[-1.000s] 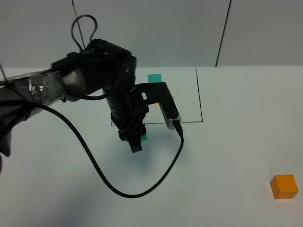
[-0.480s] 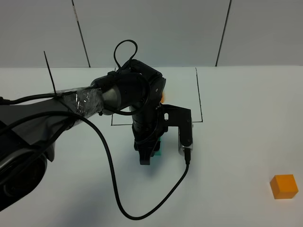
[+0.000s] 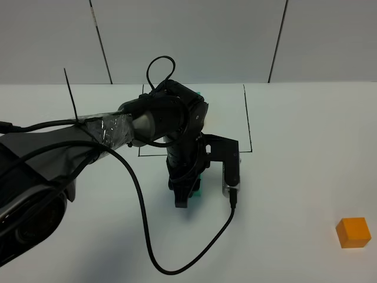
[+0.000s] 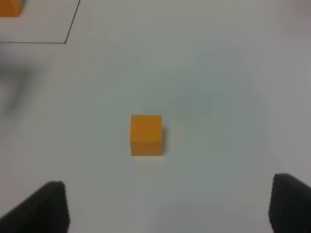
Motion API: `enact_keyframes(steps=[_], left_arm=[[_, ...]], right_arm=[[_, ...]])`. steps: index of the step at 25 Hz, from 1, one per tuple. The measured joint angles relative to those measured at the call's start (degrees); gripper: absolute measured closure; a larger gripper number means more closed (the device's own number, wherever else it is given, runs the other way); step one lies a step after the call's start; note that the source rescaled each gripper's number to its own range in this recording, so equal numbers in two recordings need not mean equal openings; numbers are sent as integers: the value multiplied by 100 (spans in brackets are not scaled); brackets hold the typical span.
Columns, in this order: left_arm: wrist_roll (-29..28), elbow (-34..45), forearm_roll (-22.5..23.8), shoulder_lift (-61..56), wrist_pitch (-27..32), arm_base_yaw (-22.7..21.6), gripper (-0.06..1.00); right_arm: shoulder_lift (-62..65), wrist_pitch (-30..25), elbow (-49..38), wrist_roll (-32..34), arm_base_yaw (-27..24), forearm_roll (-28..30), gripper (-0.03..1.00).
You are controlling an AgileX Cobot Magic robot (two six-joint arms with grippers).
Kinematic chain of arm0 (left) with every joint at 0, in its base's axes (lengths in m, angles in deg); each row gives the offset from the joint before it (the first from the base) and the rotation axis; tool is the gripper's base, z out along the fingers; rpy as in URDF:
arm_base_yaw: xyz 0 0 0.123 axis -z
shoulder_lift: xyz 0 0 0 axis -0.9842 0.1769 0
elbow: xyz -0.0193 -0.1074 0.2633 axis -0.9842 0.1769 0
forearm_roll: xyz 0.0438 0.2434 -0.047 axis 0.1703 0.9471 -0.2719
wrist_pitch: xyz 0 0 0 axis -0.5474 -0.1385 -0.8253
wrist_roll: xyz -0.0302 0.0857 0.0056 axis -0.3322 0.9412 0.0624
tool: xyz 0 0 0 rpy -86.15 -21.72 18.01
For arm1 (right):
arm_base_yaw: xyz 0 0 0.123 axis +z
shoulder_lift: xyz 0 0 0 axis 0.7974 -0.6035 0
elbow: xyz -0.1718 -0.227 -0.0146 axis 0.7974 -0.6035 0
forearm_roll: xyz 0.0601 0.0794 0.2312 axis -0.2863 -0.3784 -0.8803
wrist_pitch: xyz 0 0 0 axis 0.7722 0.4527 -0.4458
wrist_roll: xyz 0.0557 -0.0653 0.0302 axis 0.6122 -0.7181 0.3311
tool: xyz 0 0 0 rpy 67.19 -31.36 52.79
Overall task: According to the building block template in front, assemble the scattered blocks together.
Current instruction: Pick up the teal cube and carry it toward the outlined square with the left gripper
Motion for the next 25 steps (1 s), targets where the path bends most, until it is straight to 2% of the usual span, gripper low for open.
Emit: enact_keyframes(steps=[25], left_arm=[[-436, -83, -24, 218, 63, 0, 94]], right_arm=[[0, 0, 0, 0, 0, 0, 26]])
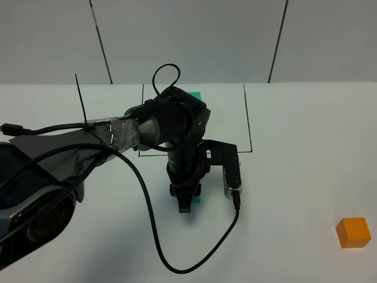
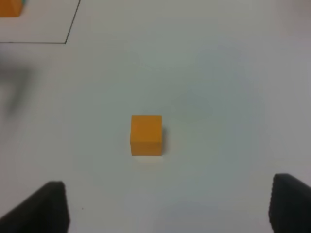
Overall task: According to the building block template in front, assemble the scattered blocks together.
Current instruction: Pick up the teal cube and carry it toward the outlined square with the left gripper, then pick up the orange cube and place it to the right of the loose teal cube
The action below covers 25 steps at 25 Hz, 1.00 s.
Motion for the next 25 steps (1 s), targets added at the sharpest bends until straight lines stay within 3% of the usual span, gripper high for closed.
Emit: enact_keyframes(steps=[2, 3, 8, 11, 16, 25], left_arm=[[0, 0, -7, 5, -48, 0, 89], [-5, 0, -15, 20, -83, 0, 82], [-229, 0, 25, 33, -151, 0, 23], [-578, 0, 270, 33, -169, 0, -1], [-1005, 0, 650, 21, -164, 0, -5], [-1029, 0, 551, -513, 68, 0, 0]], right_arm=[[0, 0, 0, 0, 0, 0, 26], [0, 0, 0, 0, 0, 0, 26], [0, 0, 0, 4, 0, 0, 26], [0, 0, 0, 4, 0, 0, 26], [0, 0, 0, 4, 0, 0, 26], [0, 0, 0, -1, 0, 0, 26]])
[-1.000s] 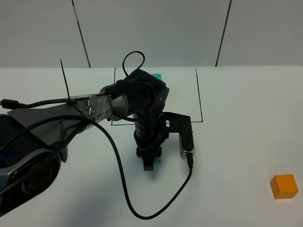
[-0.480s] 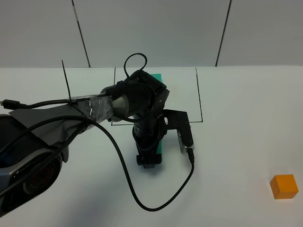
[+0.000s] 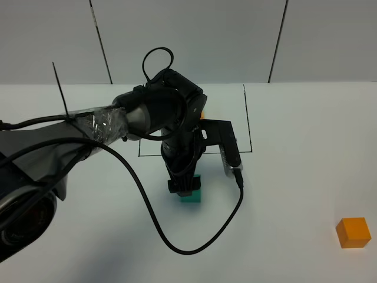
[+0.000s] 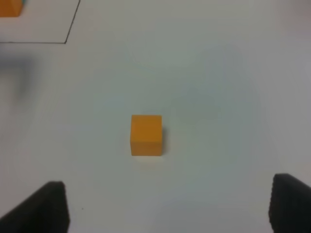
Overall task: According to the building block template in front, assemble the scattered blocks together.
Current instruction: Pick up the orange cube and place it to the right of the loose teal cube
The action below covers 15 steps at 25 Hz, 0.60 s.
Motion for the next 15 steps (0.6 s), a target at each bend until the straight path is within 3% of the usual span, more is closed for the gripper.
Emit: enact_keyframes(steps=[8, 15], left_arm=[[-168, 0, -346, -598, 443, 0, 5], [-1057, 0, -474, -1073, 774, -316, 13]], right_arm=[[0, 0, 0, 0, 0, 0, 26], [0, 0, 0, 5, 0, 0, 26]])
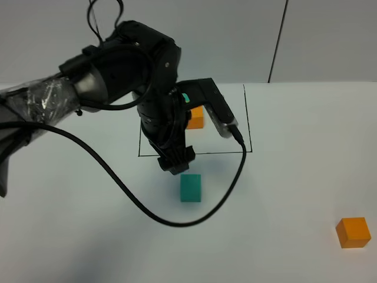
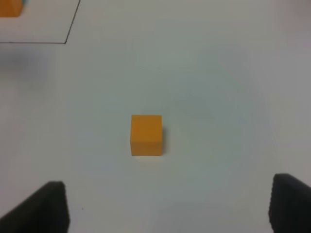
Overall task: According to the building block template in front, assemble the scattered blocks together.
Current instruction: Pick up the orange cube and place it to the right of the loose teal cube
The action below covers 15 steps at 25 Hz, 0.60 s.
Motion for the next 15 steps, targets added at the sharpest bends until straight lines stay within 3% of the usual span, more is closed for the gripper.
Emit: enact_keyframes(steps=[7, 15], left_arm=[[-733, 274, -65, -665, 17, -865, 16], [-1230, 1476, -103, -1905, -816, -2009, 19]], right_arm=[[0, 0, 0, -5, 0, 0, 26], [0, 0, 0, -5, 0, 0, 26]])
